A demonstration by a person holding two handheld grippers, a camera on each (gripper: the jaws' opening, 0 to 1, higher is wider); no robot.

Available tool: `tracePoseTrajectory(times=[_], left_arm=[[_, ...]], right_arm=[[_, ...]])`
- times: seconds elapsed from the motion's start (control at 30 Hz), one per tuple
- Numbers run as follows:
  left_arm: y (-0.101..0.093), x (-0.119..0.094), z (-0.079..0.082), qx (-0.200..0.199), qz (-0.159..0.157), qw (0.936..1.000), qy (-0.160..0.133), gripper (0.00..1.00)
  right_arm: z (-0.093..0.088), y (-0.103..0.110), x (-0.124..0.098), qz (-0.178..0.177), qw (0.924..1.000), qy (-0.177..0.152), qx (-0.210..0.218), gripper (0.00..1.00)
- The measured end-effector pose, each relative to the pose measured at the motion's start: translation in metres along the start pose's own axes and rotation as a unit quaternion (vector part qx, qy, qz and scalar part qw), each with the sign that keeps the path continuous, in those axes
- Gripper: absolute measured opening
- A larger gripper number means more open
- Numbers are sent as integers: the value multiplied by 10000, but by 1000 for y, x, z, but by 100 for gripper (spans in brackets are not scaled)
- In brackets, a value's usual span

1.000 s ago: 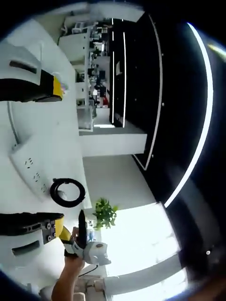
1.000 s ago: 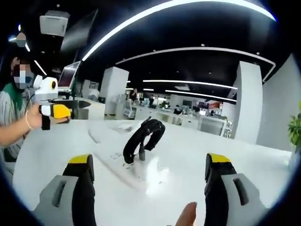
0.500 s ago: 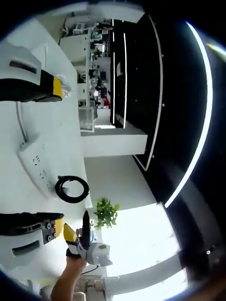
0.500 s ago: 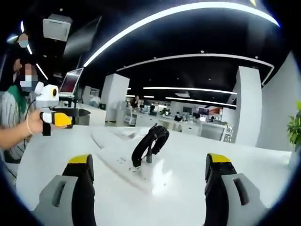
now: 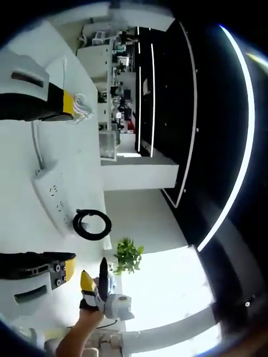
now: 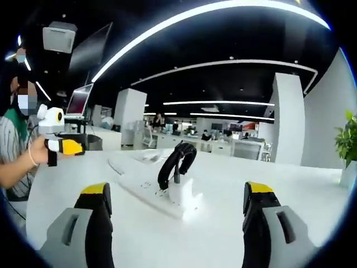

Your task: Straighten the power strip on the desk, plug the charger into it

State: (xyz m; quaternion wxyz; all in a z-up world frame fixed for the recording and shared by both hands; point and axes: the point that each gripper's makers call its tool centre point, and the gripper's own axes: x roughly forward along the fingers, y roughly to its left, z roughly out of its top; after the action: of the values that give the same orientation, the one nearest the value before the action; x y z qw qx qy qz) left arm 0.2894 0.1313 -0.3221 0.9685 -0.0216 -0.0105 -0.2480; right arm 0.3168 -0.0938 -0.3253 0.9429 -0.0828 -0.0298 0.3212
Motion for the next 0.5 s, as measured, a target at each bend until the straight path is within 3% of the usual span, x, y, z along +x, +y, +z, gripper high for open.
tracePoseTrajectory(times=[0.5], left_arm=[[-5,-34,4,-98,269,9995,-121,99]], right_arm=[[2,10,-25,-345,9994,-32,96,96]])
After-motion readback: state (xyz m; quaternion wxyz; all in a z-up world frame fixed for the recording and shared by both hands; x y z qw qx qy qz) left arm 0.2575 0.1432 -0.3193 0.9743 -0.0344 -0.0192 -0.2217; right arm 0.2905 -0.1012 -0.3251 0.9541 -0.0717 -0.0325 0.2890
